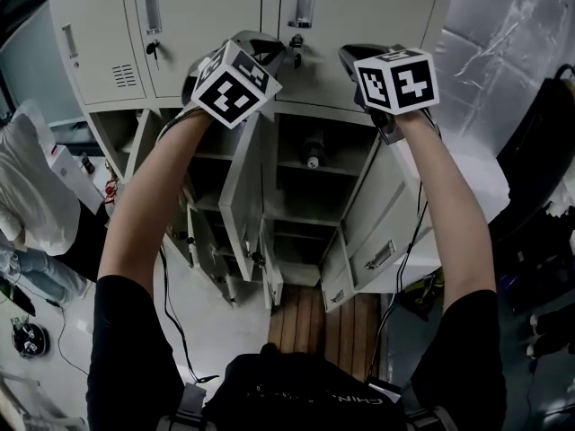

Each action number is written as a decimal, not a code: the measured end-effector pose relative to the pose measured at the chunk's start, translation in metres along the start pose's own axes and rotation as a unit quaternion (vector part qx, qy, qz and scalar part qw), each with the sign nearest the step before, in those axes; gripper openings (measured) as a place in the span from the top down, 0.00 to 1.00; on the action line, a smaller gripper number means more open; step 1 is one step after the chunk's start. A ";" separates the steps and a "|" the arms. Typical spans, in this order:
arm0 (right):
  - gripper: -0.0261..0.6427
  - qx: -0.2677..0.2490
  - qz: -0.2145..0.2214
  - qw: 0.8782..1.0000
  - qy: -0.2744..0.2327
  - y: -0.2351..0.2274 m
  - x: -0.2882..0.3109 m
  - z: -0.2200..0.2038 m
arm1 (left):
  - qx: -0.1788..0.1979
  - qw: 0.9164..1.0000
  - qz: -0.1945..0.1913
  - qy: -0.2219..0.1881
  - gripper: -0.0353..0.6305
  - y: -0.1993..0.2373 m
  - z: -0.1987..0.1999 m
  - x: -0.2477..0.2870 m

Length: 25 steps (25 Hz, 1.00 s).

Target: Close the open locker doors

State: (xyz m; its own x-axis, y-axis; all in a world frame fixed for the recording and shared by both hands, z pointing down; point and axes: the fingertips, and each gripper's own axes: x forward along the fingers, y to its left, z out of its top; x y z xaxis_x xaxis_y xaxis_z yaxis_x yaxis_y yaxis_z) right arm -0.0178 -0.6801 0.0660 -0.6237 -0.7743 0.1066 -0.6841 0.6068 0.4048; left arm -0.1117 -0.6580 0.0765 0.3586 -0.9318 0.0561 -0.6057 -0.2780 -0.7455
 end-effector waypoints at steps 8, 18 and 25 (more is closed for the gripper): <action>0.90 -0.005 0.027 1.000 -0.009 0.000 0.001 -0.002 | 0.080 0.996 -0.017 0.030 0.79 -0.007 0.017 -0.013; 0.90 -0.022 0.045 0.999 -0.013 0.002 0.001 -0.003 | 0.125 0.989 -0.001 0.074 0.78 -0.013 0.028 0.002; 0.90 -0.022 0.050 0.998 -0.017 0.000 -0.001 -0.005 | 0.131 0.987 0.004 0.091 0.83 -0.015 0.027 0.010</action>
State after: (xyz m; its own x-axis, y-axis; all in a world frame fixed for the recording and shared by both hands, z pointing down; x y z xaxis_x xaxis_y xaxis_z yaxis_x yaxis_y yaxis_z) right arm -0.0153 -0.6797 0.0702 -0.7018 -0.7025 0.1179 -0.6001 0.6722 0.4336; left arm -0.0794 -0.6570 0.0700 0.2068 -0.9667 0.1505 -0.3956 -0.2233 -0.8909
